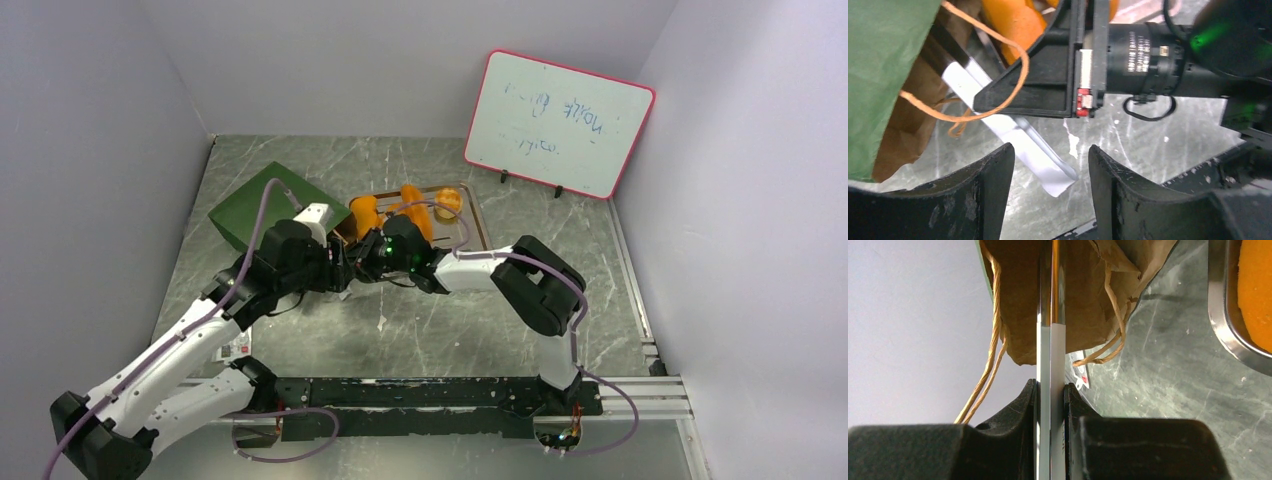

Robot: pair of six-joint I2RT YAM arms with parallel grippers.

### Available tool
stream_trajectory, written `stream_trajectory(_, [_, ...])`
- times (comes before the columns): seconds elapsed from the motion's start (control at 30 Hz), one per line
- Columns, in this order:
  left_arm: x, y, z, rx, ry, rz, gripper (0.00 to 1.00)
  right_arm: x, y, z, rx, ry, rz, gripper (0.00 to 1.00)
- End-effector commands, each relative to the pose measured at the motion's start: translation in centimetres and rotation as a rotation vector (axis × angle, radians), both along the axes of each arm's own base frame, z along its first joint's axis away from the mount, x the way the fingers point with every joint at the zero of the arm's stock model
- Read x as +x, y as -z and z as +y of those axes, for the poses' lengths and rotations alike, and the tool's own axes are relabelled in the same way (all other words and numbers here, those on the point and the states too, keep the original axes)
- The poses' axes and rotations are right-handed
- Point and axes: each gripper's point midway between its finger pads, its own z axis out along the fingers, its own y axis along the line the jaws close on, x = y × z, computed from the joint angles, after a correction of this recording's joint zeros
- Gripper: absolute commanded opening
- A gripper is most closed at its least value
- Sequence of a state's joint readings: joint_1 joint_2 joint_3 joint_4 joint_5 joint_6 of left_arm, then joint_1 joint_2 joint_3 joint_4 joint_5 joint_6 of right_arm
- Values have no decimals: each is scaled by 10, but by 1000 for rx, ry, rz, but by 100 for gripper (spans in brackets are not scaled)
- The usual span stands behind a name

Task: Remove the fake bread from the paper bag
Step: Take out the fake bread from the paper bag.

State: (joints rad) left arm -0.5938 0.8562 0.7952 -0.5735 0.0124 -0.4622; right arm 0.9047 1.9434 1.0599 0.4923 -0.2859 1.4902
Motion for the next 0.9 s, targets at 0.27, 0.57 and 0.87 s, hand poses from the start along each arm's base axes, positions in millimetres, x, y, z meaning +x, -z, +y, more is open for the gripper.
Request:
stream_trajectory(0.27, [17, -23, 11, 108, -216, -127, 51, 0, -27, -2, 63, -39, -59, 0])
stream_trajectory(0.57, [11, -20, 1, 239, -244, -119, 52, -1, -29, -1, 68, -48, -64, 0])
stream_trajectory(0.87, [15, -38, 19, 284, -365, -204, 56, -1, -28, -3, 69, -51, -65, 0])
